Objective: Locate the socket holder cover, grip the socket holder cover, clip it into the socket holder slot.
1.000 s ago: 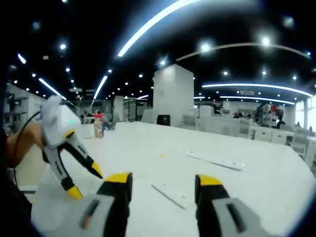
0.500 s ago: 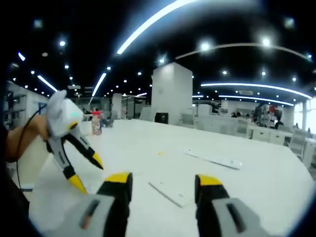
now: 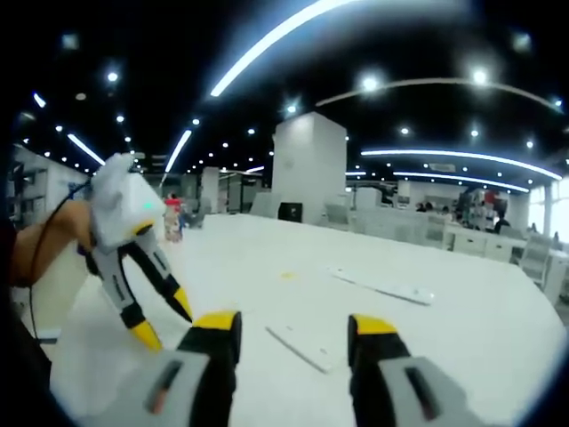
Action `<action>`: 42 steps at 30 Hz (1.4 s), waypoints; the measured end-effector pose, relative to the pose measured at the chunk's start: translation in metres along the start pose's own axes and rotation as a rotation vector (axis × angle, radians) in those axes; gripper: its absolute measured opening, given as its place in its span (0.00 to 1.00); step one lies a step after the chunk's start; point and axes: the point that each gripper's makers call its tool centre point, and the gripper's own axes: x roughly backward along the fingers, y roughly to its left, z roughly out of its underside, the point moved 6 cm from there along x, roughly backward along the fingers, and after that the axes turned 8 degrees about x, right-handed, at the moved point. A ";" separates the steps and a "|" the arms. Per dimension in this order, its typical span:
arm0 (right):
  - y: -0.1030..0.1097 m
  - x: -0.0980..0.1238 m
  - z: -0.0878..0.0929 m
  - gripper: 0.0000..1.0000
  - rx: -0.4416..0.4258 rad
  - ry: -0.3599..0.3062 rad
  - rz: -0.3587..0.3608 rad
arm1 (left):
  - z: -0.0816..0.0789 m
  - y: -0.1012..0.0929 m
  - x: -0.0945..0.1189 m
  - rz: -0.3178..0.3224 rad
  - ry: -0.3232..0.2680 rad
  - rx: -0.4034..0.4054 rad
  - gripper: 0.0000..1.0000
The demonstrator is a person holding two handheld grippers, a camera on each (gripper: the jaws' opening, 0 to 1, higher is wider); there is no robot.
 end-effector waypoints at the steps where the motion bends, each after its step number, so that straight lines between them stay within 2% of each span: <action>1: 0.000 0.000 0.000 0.49 -0.001 -0.001 0.000 | 0.001 0.000 -0.001 0.000 0.010 0.002 0.40; 6: 0.002 -0.001 0.000 0.49 -0.001 0.000 -0.002 | 0.003 -0.002 -0.001 0.024 0.047 0.006 0.32; 19: 0.005 -0.004 0.002 0.48 0.012 0.013 -0.009 | 0.003 -0.004 -0.002 0.066 0.076 -0.011 0.28; 33: 0.006 -0.005 0.002 0.48 0.028 0.021 -0.013 | -0.001 -0.003 -0.002 0.054 0.108 -0.069 0.27; 34: 0.008 -0.006 0.002 0.48 0.033 0.023 -0.015 | 0.000 -0.004 -0.001 0.058 0.125 -0.070 0.27; 38: 0.009 -0.006 0.002 0.48 0.039 0.026 -0.017 | 0.004 -0.012 0.006 0.048 0.127 -0.084 0.27; 42: 0.009 -0.006 0.003 0.47 0.040 0.028 -0.017 | 0.006 -0.010 0.009 0.050 0.131 -0.081 0.27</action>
